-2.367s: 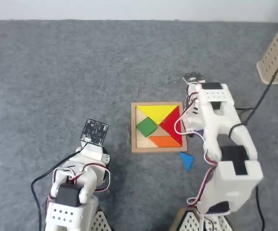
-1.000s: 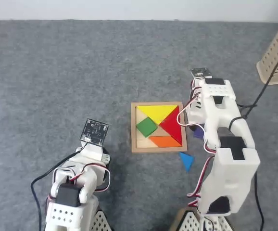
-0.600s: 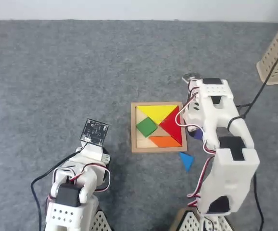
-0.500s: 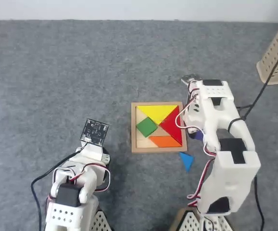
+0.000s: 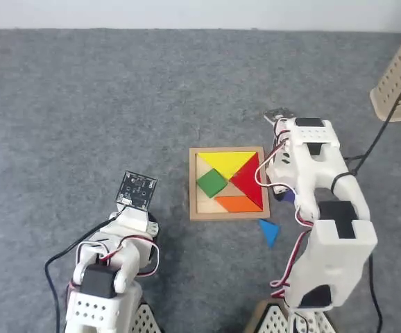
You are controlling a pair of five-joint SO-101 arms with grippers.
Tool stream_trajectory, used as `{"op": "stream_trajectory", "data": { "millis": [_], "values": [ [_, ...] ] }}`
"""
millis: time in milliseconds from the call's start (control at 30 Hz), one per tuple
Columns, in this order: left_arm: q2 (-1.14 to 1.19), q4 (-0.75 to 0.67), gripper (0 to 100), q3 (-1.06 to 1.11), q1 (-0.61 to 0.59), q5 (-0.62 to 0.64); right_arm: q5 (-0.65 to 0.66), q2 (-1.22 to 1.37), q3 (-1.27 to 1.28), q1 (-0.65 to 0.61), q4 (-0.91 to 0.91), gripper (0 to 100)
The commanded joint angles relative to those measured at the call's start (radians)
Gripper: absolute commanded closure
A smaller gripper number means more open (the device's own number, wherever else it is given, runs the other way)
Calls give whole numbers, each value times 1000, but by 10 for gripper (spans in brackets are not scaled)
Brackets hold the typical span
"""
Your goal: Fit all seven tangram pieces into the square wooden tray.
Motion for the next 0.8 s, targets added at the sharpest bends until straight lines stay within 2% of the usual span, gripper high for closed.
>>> {"op": "stream_trajectory", "data": {
  "millis": [0,267,500,767],
  "values": [
    [-20,6,988,-18,-3,8,11,-10,-3,1,-7,922],
    [-20,6,988,-18,-3,8,5,-28,-6,-2,1,927],
    [-20,6,988,-18,-3,8,5,-292,46,-39,56,987],
    [-20,6,988,-18,-3,8,8,-613,196,-282,58,986]
  ]
}}
